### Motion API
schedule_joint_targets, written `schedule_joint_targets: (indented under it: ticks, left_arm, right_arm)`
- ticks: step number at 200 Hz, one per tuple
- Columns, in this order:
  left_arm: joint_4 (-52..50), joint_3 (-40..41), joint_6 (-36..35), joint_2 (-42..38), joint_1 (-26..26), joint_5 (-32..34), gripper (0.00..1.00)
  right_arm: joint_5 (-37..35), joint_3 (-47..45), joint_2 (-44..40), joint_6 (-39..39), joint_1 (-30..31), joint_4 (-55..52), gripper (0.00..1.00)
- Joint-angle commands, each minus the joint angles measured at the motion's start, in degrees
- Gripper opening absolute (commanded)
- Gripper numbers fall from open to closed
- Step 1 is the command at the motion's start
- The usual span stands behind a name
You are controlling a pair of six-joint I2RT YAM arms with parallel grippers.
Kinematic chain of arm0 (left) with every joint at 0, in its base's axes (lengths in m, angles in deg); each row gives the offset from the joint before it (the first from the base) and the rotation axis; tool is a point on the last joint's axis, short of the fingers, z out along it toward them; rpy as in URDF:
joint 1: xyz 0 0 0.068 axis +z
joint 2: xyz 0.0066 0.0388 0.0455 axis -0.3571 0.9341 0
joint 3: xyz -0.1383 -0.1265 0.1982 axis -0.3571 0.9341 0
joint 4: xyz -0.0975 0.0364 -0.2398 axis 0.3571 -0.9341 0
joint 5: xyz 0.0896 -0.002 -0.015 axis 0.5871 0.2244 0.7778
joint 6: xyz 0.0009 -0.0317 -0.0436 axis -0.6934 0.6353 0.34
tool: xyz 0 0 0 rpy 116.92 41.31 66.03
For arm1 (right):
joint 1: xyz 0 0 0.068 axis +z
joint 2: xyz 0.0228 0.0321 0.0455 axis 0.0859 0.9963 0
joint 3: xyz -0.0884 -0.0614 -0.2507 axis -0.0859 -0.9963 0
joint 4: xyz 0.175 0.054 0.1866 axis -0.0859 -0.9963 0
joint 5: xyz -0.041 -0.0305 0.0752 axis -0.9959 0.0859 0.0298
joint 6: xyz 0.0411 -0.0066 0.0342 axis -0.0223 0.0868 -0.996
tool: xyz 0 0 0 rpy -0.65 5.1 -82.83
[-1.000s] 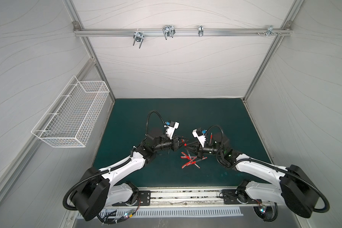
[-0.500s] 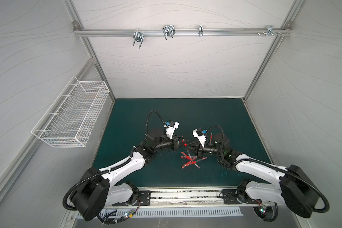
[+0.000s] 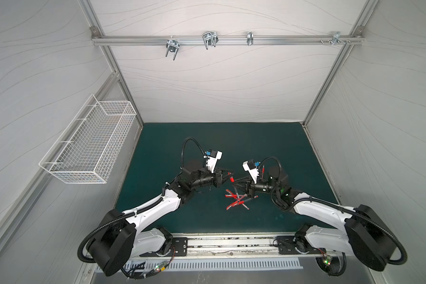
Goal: Remove pen caps from pens
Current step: Open the pen cap on the pen.
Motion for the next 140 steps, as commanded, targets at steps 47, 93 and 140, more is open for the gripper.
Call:
schedule_joint_targets:
  ticks: [47,93,140]
  left_arm:
    - [4.4,-1.3,0.6,1.7,-0.3,-3.4,0.0]
    - [-1.8,-0.2,0.2,-2.4,-0.2,8.4,0.0]
    - [-2.2,1.2,2.5,-5.1,0.7,14.2,0.0]
  right_arm:
    - [0.9,0.0,1.3,-1.2,-0.5,2.0,0.0]
    - [-11.6,1.2,-1.9,4.8,3.1,-7.5,0.0]
    - [-46.9,3.9,-3.6,11.1,15.7,-17.8,0.0]
